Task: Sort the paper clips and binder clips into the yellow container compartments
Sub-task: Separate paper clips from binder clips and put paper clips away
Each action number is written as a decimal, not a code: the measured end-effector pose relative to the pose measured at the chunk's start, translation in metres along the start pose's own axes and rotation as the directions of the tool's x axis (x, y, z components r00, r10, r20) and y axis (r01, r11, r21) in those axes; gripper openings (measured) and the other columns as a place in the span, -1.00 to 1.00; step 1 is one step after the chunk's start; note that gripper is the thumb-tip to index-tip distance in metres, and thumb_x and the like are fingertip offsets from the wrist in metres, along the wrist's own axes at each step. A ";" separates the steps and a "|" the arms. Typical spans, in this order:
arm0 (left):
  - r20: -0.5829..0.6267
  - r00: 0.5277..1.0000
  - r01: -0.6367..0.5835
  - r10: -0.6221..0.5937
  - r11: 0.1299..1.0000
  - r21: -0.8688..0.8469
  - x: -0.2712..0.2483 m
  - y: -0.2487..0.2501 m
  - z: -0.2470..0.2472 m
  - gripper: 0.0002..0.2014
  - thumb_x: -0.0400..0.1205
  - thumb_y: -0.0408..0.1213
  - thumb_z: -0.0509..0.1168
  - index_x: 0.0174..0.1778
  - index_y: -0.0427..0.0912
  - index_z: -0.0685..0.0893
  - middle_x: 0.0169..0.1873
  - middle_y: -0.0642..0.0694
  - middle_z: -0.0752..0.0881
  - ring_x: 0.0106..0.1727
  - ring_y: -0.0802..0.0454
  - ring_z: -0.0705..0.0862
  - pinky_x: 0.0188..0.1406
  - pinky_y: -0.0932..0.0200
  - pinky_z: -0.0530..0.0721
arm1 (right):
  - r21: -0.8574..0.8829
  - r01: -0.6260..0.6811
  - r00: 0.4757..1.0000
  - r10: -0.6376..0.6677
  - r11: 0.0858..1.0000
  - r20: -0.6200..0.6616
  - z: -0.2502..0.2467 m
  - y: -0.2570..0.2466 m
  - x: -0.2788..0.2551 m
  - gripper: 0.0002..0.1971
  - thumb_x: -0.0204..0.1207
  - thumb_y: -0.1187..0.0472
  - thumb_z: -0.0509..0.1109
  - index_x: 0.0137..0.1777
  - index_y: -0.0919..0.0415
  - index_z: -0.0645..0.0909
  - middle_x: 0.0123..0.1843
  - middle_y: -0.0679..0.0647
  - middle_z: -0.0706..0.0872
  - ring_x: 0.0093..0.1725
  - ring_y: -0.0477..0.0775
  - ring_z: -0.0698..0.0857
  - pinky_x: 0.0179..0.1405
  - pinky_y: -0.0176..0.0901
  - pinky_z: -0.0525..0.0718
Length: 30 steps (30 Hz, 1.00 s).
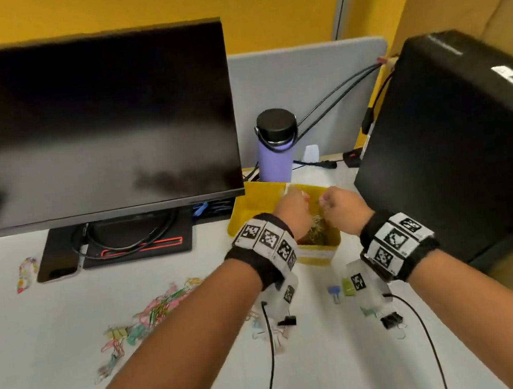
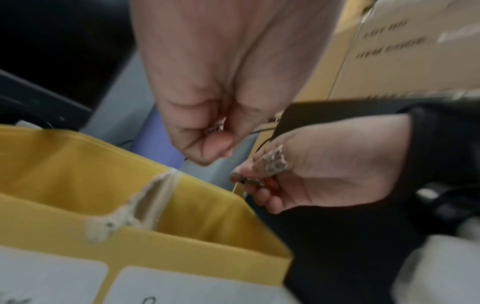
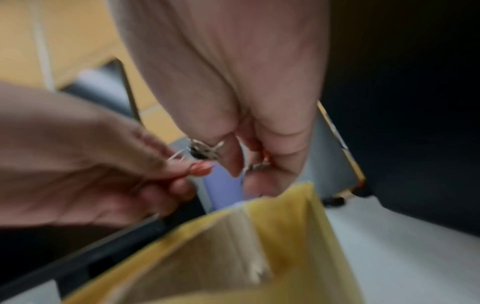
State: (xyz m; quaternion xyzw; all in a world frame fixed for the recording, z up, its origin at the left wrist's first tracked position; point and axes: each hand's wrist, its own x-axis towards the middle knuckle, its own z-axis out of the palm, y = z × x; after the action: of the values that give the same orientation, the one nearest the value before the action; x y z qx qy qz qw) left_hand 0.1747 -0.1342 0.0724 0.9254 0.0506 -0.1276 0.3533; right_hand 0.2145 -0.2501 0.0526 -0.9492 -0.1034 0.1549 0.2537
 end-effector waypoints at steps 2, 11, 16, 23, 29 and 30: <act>0.094 0.995 0.026 -0.029 0.999 0.032 0.016 0.007 0.007 -0.76 0.73 -0.33 0.02 -0.16 -0.22 0.55 -0.27 -0.09 0.48 -0.17 -0.04 0.46 -0.30 0.27 0.40 | 0.001 -0.019 0.998 0.019 1.000 0.055 0.002 0.007 0.008 -0.72 0.61 0.33 0.12 0.25 0.38 0.52 0.26 0.40 0.62 0.24 0.38 0.58 0.15 -0.01 0.54; -0.316 0.948 -0.010 0.040 0.995 0.096 -0.082 -0.102 -0.004 -0.80 0.58 -0.40 0.28 0.07 -0.17 0.74 -0.05 -0.14 0.72 -0.15 0.01 0.66 -0.11 0.24 0.56 | 0.186 0.429 0.899 -0.437 0.884 0.001 0.053 0.012 -0.080 -0.73 0.52 0.43 0.24 0.14 0.23 0.65 0.03 0.12 0.69 -0.01 0.01 0.59 -0.02 -0.32 0.55; -0.143 0.941 0.334 -0.307 0.912 0.240 -0.125 -0.163 0.036 -0.85 0.56 -0.22 0.32 -0.04 -0.18 0.71 -0.01 -0.15 0.73 0.01 -0.07 0.65 -0.12 0.20 0.46 | -0.088 0.639 0.709 -0.540 0.764 0.454 0.137 -0.007 -0.106 -0.54 0.51 0.38 0.18 0.43 0.27 0.41 0.53 0.20 0.42 0.51 0.20 0.34 0.39 0.07 0.46; -0.215 0.906 0.394 -0.366 0.913 0.104 -0.134 -0.181 0.060 -0.78 0.55 -0.32 0.34 0.12 -0.21 0.68 0.06 -0.18 0.73 0.10 -0.11 0.68 0.04 0.14 0.59 | -0.306 0.719 0.680 -0.542 0.624 0.493 0.160 0.033 -0.119 -0.57 0.30 -0.01 0.24 0.16 -0.02 0.68 0.25 -0.19 0.72 0.23 -0.15 0.70 0.04 -0.32 0.73; -0.263 0.891 0.406 -0.369 0.908 0.104 -0.173 -0.192 0.060 -0.77 0.59 -0.16 0.31 0.07 -0.17 0.76 -0.04 -0.21 0.74 0.00 -0.14 0.70 -0.02 0.10 0.63 | -0.344 0.709 0.701 -0.567 0.615 0.432 0.130 0.071 -0.115 -0.58 0.35 0.05 0.09 0.18 -0.11 0.59 0.34 -0.19 0.64 0.37 -0.06 0.60 0.30 -0.23 0.57; -0.269 0.887 0.415 -0.376 0.904 0.105 -0.180 -0.194 0.058 -0.77 0.59 -0.14 0.31 0.02 -0.17 0.78 -0.09 -0.19 0.74 -0.05 -0.13 0.70 -0.07 0.09 0.65 | -0.357 0.689 0.723 -0.563 0.631 0.401 0.125 0.070 -0.113 -0.62 0.34 0.05 0.11 0.11 -0.12 0.62 0.30 -0.19 0.68 0.36 -0.03 0.61 0.29 -0.14 0.58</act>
State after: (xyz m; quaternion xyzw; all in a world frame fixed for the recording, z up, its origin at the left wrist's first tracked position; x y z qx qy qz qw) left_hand -0.0463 -0.0290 -0.0448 0.9293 0.2709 -0.0866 0.2355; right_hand 0.0743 -0.2845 -0.0593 -0.8560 -0.4954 0.1442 0.0316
